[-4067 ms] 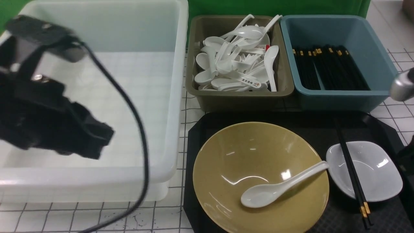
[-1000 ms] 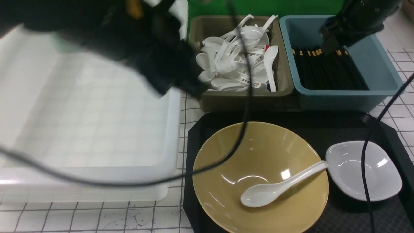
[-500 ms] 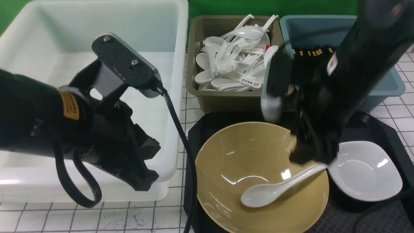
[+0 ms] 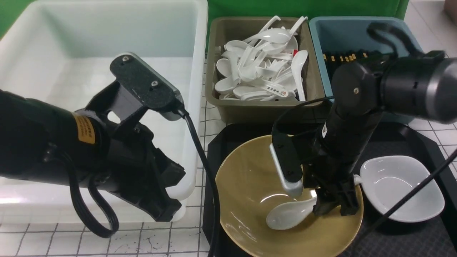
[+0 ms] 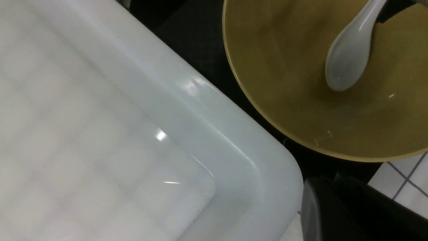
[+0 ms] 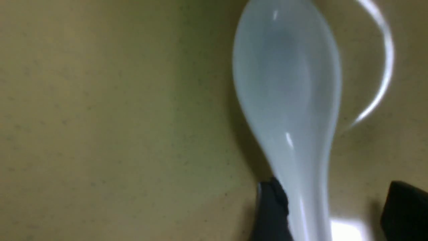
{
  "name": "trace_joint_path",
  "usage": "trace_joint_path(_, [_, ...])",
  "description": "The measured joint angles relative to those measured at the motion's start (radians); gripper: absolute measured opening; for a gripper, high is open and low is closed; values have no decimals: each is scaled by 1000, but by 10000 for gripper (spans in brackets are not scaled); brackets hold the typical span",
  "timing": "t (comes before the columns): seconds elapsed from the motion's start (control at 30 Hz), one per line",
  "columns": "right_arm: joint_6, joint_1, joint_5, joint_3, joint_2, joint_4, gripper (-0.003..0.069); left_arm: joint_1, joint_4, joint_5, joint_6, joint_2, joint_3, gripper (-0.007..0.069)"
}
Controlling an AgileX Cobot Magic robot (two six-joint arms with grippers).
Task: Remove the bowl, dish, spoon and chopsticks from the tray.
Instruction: Use the right arm to grab the soup spoon in the middle, then use the right arm to put the soup spoon into the small storage box in the middle
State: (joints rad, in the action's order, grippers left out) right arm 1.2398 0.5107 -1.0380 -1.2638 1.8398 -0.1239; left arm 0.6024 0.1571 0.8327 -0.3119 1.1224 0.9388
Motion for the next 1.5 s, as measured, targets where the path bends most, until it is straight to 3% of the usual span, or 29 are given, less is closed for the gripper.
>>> trace_joint_path(0.13, [6, 4, 26, 0, 22, 5, 421, 0, 6, -26, -7, 0, 0, -6])
trace_joint_path(0.27, [-5, 16, 10, -17, 28, 17, 247, 0, 7, -49, -7, 0, 0, -6])
trace_joint_path(0.3, [-14, 18, -9, -32, 30, 22, 232, 0, 7, -59, -8, 0, 0, -6])
trace_joint_path(0.43, [-97, 20, -121, -187, 32, 32, 237, 0, 7, -101, -8, 0, 0, -6])
trace_joint_path(0.6, [-162, 8, -97, -355, 33, 33, 237, 0, 7, -137, -8, 0, -1, -6])
trace_joint_path(0.67, [-211, -12, -6, -436, 34, 33, 237, 0, 7, -157, -8, 0, -1, -6])
trace_joint_path(0.9, [-611, -97, 558, -559, 131, 35, 237, 0, 7, -206, -8, 0, -1, -6])
trace_joint_path(1.0, [-684, -113, 699, -561, 204, 35, 237, 0, 9, -211, -8, 0, -1, -6])
trace_joint_path(1.1, [-718, -121, 814, -560, 279, 34, 268, 0, 29, -211, -4, 0, -1, -6])
trace_joint_path(1.2, [-791, -122, 874, -558, 313, 33, 381, 0, 71, -211, 25, 0, -1, -6])
trace_joint_path(1.3, [-860, -124, 824, -569, 299, 32, 466, 0, 106, -197, 71, 14, 8, -6])
trace_joint_path(1.33, [-882, -126, 737, -586, 278, 32, 495, 0, 109, -169, 83, 33, 26, -6])
trace_joint_path(1.43, [-899, -128, 481, -640, 220, 32, 488, 0, 105, -83, 106, 101, 101, -6])
trace_joint_path(1.5, [-900, -129, 301, -676, 174, 32, 443, 0, 96, -12, 110, 164, 183, -6])
